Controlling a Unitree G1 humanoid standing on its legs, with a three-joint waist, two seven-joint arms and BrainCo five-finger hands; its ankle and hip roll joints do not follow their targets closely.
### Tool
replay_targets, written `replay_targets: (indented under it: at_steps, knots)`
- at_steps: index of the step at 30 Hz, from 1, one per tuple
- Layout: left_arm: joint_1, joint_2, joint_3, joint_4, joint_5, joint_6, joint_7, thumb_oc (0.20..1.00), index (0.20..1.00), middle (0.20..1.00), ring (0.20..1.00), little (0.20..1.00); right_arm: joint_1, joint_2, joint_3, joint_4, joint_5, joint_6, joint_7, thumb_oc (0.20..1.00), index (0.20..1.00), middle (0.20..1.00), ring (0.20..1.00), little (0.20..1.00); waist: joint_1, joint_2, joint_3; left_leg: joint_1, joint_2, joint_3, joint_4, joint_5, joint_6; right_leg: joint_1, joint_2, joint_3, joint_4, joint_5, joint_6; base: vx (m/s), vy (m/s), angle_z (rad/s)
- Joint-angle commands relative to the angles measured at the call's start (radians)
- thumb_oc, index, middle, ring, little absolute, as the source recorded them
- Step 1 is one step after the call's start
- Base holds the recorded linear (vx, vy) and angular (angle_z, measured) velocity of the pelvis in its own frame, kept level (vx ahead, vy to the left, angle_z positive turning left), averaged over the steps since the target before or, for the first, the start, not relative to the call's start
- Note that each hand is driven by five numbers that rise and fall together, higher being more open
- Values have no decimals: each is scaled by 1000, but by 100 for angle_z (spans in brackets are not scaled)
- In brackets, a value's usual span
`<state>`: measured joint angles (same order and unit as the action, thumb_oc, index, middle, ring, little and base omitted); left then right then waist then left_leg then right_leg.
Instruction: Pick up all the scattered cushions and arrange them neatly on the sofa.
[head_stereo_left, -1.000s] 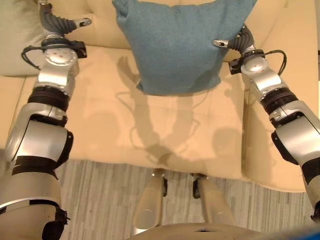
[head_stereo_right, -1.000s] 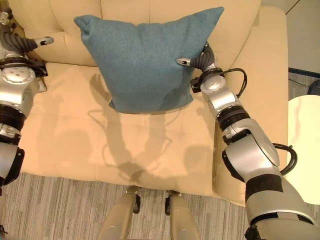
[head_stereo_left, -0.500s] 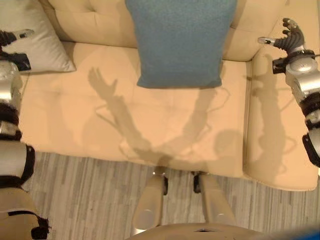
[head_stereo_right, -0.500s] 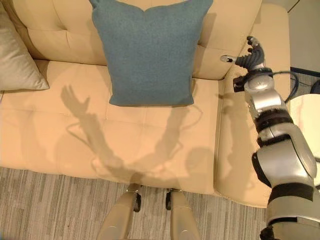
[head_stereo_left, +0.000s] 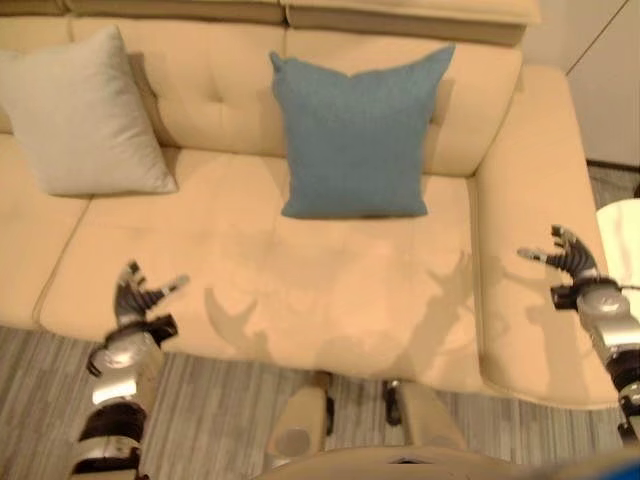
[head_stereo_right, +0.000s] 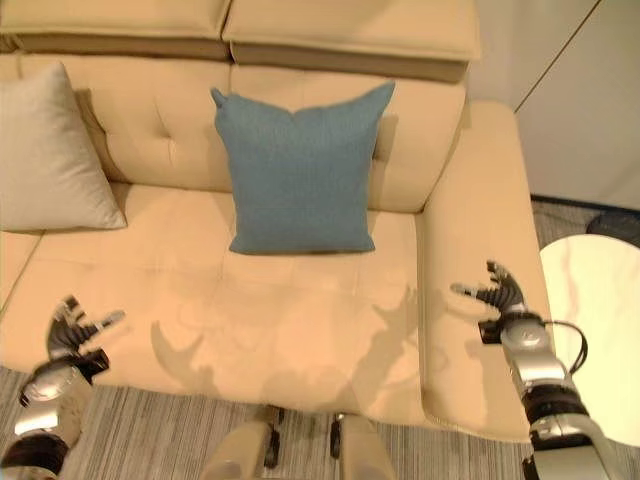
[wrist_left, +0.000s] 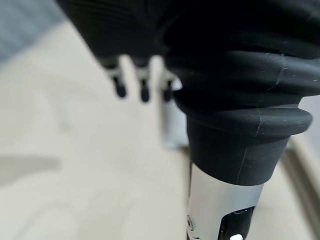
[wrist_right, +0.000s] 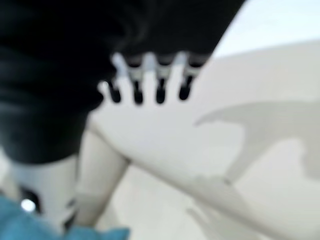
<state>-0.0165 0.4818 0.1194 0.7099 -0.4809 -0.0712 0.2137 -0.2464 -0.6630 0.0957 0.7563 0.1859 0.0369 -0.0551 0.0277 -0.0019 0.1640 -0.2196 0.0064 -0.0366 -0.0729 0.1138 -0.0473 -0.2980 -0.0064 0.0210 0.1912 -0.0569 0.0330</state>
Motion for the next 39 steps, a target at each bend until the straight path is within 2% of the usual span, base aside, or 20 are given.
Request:
replay_targets:
  at_steps: [1,3,5,9,16,19,20,22,24,25,26,27,28,29,31,33,35,36,37,39]
  knots:
    - [8,-30,15,195,57,15,-31,1000,1000,1000,1000,1000,40,61,17,121,-112,-2,-3,1000,1000,1000,1000,1000,-35,-65,-55,139,-10,23,45,-103,-24,218,-86,-25,-236,95,108,56,-48,0]
    - [23,-64,-1,310,103,38,-46,1000,1000,1000,1000,1000,62,83,32,199,-157,12,-2,1000,1000,1000,1000,1000,-43,-63,-72,157,-4,25,37,-101,-25,233,-81,-27,-230,87,105,29,-44,-6]
    - [35,-104,8,407,82,57,-57,1000,1000,1000,1000,1000,87,118,33,279,-178,14,-10,1000,1000,1000,1000,1000,-48,-63,-85,174,1,25,31,-99,-26,245,-76,-25,-226,83,103,11,-52,-4]
    - [56,-146,-18,509,129,85,-82,1000,1000,1000,1000,1000,145,179,13,404,-180,26,-12,1000,1000,1000,1000,1000,-65,-61,-109,209,13,30,30,-106,-25,270,-61,-16,-217,70,96,22,-42,-5]
    - [58,-175,-70,566,186,112,-108,1000,1000,1000,1000,1000,175,255,37,524,-194,41,-3,1000,1000,1000,1000,1000,-77,-58,-104,230,41,23,45,-104,-32,291,-33,-13,-186,32,74,-33,-85,-8]
    - [42,-174,-95,563,197,113,-117,1000,1000,1000,1000,1000,177,270,55,538,-199,45,1,1000,1000,1000,1000,1000,-82,-59,-86,213,56,21,57,-87,-45,283,-20,-17,-180,28,61,-126,-97,7]
    - [25,-174,-119,554,208,114,-121,1000,1000,1000,1000,1000,180,280,65,540,-202,46,0,1000,1000,1000,1000,1000,-83,-64,-68,188,72,31,63,-58,-64,288,-12,-37,-196,28,53,-206,-133,28]
    - [15,-174,-132,547,210,111,-121,1000,1000,1000,1000,1000,179,284,62,535,-193,44,-3,1000,1000,1000,1000,1000,-85,-73,-52,155,79,42,103,-48,-68,285,-11,-50,-207,35,50,-234,-130,56]
    - [1,-180,-147,537,222,105,-126,1000,1000,1000,1000,1000,158,282,70,535,-174,47,-8,1000,1000,1000,1000,1000,-73,-100,-24,128,18,-31,270,-118,-56,247,-17,-40,-192,56,44,-233,-87,54]
    - [1,-180,-147,537,222,105,-126,1000,1000,1000,1000,1000,158,282,70,535,-174,47,-8,1000,1000,1000,1000,1000,-73,-100,-25,128,18,-31,270,-118,-56,246,-17,-40,-192,56,44,-188,-8,6]
    - [8,-189,-154,547,231,108,-131,1000,1000,1000,1000,1000,163,282,71,536,-173,47,-6,1000,1000,1000,1000,1000,-89,-110,-35,151,10,-11,323,-152,-39,224,-25,-36,-183,69,45,-113,13,-17]
    - [8,-189,-154,547,231,108,-131,1000,1000,1000,1000,1000,163,282,71,536,-173,47,-6,1000,1000,1000,1000,1000,-88,-108,-33,152,11,-10,327,-156,-39,226,-23,-36,-183,68,45,-197,66,-10]
    - [12,-197,-166,556,247,112,-138,1000,1000,1000,1000,1000,168,283,70,537,-177,49,-2,1000,1000,1000,1000,1000,-104,-103,-53,218,9,-21,334,-165,-35,204,-19,-33,-179,84,44,-78,53,8]
    - [12,-198,-166,556,247,112,-138,1000,1000,1000,1000,1000,169,283,70,537,-177,50,-2,1000,1000,1000,1000,1000,-103,-101,-49,223,11,-21,335,-169,-35,209,-16,-33,-180,83,43,-166,150,17]
    - [12,-211,-185,553,252,111,-137,1000,1000,1000,1000,1000,181,292,66,533,-175,51,3,1000,1000,1000,1000,1000,-133,-72,-73,344,11,-73,269,-172,-42,155,-17,-42,-151,113,55,-159,167,20]
    - [11,-214,-188,546,253,113,-133,1000,1000,1000,1000,1000,181,293,62,531,-174,58,3,1000,1000,1000,1000,1000,-148,-61,-72,364,14,-58,206,-194,-30,138,-20,-44,-140,119,67,-197,164,6]
    - [0,-211,-198,538,267,115,-135,1000,1000,1000,1000,1000,168,308,68,535,-184,61,3,1000,1000,1000,1000,1000,-151,-68,-55,359,-21,-44,150,-254,-4,105,-44,-33,-142,161,92,-288,220,-2]
    - [-1,-211,-198,538,267,115,-135,1000,1000,1000,1000,1000,168,308,68,535,-184,61,3,1000,1000,1000,1000,1000,-151,-68,-55,359,-21,-44,150,-254,-3,105,-45,-32,-142,161,93,-269,202,-18]
    - [-7,-210,-200,535,272,111,-127,1000,1000,1000,1000,1000,157,319,72,536,-192,62,-1,1000,1000,1000,1000,1000,-144,-79,-37,350,-47,-30,133,-279,18,89,-63,-29,-148,190,114,-294,192,-19]
    - [-18,-201,-197,533,274,107,-118,1000,1000,1000,1000,1000,139,328,82,535,-201,64,-5,1000,1000,1000,1000,1000,-137,-88,-16,332,-63,-17,131,-277,31,69,-75,-30,-155,211,136,-316,184,-26]
